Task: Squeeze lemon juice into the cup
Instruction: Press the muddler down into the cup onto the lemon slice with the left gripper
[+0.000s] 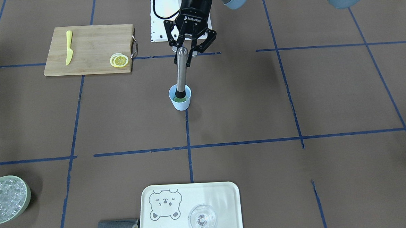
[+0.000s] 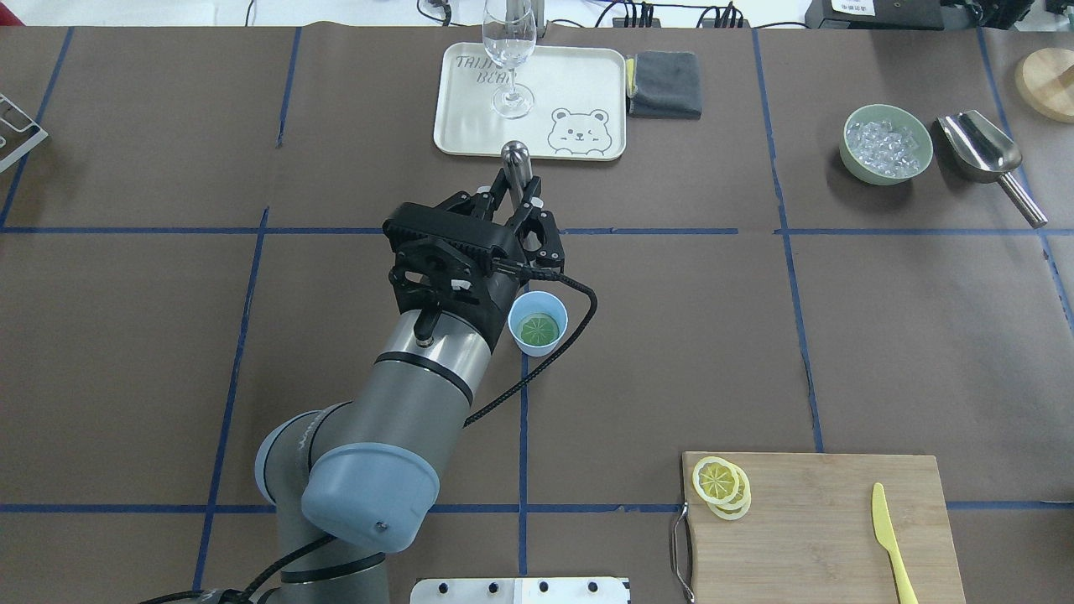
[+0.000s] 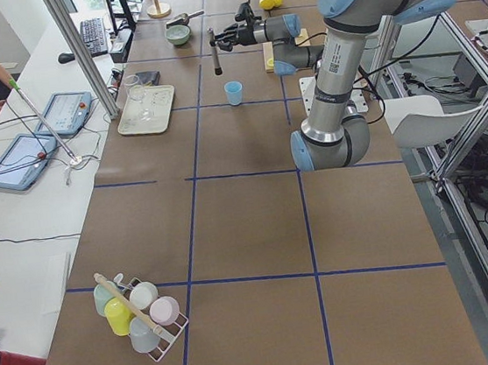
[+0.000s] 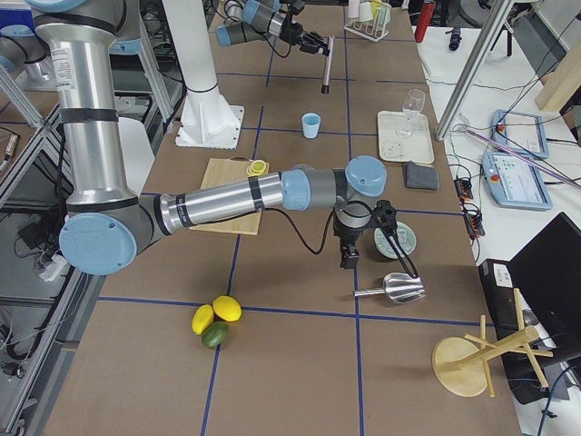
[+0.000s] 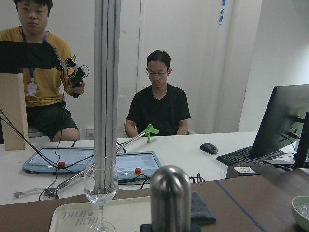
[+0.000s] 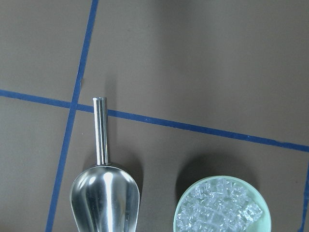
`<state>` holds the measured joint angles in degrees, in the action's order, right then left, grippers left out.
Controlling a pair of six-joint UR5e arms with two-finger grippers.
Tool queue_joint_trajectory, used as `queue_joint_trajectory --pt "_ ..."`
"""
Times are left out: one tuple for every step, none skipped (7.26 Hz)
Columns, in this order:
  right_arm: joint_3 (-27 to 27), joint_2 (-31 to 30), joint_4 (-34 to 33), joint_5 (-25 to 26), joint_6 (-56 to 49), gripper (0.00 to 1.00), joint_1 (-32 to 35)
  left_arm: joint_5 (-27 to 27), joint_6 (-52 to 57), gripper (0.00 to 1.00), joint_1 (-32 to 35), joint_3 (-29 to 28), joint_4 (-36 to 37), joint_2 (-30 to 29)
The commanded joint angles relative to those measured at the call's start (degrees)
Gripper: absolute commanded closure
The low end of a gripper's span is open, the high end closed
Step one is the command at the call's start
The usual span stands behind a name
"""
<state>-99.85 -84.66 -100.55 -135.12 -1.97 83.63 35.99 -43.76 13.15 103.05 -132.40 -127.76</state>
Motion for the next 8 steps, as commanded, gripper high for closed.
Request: queue_joint_trajectory --pt "0.01 0.2 0.0 0.12 0.39 0.0 -0.05 0.4 0.17 1.0 -0.14 -1.27 -0.85 -0.21" --pt "0.01 0.2 0.0 0.12 0.48 0.0 -0.05 0.4 0.17 1.0 -0.49 -1.97 -1.02 -0.55" --pt "0.01 0.2 0.0 0.12 0.57 0.0 -0.05 0.4 0.17 1.0 -0.5 -3.02 -1.37 -0.56" --pt "0.01 0.2 0.0 0.12 0.66 0.0 -0.05 0.4 0.17 1.0 -0.93 -3.47 -1.63 -0.38" --pt "0.01 0.29 0.0 0.12 0.66 0.0 -0.05 0.4 0.17 1.0 -2.5 -3.47 -1.64 0.14" --pt "0.01 0.37 0.0 0.12 0.66 0.0 -0.05 0.4 0.17 1.0 -3.3 -3.56 -2.25 0.32" --pt "0.01 0.46 0.0 0.12 0.66 0.0 -0.05 0.31 0.17 1.0 -3.92 -3.74 -2.34 0.58" --pt "0.01 0.46 0.09 0.12 0.66 0.0 -0.05 0.31 0.17 1.0 -4.36 -3.74 -3.3 1.37"
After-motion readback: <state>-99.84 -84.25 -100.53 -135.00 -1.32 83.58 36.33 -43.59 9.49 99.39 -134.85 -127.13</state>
